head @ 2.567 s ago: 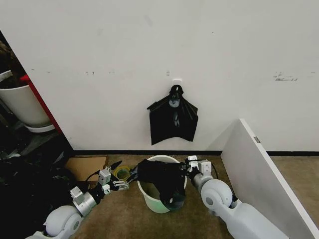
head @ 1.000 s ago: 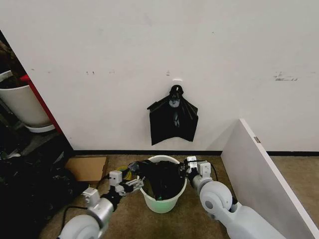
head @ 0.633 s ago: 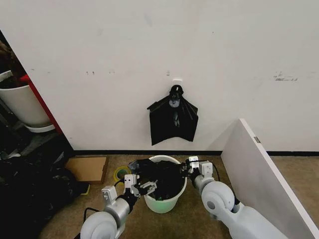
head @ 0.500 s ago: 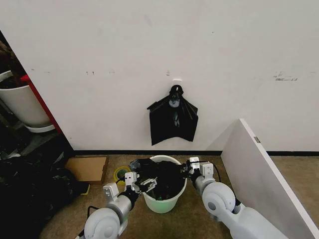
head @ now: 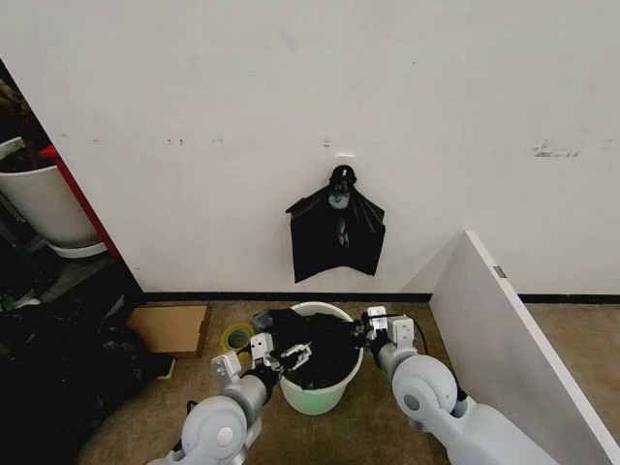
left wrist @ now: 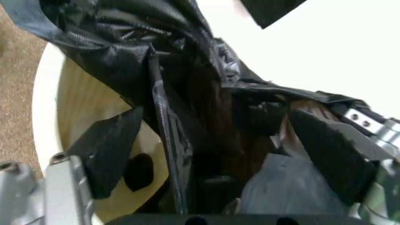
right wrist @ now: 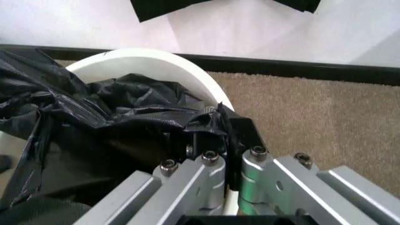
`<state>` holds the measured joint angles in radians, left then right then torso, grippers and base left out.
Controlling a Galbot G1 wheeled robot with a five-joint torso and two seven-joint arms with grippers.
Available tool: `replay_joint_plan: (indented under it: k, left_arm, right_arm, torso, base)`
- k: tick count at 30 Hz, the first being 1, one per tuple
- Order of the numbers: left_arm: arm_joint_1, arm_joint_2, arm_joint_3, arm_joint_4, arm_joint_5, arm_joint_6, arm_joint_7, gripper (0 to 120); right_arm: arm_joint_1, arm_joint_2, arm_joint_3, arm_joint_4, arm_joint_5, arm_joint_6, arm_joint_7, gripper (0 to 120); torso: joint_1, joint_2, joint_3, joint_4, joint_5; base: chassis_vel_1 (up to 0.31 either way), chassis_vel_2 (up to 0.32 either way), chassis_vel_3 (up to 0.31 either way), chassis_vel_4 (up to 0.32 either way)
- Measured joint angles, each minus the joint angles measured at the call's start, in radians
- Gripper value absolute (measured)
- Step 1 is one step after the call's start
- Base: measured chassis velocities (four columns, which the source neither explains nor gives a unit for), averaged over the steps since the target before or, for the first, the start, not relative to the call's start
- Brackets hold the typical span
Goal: Place the garbage bag over the trash bin.
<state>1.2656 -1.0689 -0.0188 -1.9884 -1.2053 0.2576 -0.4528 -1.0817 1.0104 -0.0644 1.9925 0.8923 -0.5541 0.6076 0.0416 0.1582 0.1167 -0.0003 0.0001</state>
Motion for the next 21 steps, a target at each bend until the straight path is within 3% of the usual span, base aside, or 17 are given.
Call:
replay_joint_plan:
  k: [4,15,20,21]
  left_arm:
    - [-0.031,-0.018,0.019,0.02,-0.009,0.022,-0.04,70]
    - [-0.072,-0.056,0.03,0.057,-0.031,0.067,-0.111,35]
    - [-0.096,-0.07,0.028,0.087,-0.057,0.078,-0.146,11]
    - [-0.096,-0.07,0.028,0.087,-0.057,0.078,-0.146,11]
  right_arm:
    - [-0.008,-0.005,0.007,0.004,0.002,-0.001,0.002,0]
    - [-0.009,-0.009,0.017,0.007,0.011,-0.001,0.007,0]
    - [-0.009,-0.01,0.018,0.007,0.015,-0.001,0.01,0]
    - [-0.009,-0.01,0.018,0.007,0.015,-0.001,0.01,0]
  torso:
    - [0.0,0.0,0.0,0.0,0.0]
    - [0.0,0.0,0.0,0.0001,0.0001]
    - [0.0,0.0,0.0,0.0,0.0]
    - [0.0,0.0,0.0,0.0,0.0]
  base:
    - [0.0,0.0,0.0,0.0]
    - [0.0,0.0,0.0,0.0]
    - [0.0,0.0,0.0,0.0]
    - [0.0,0.0,0.0,0.0]
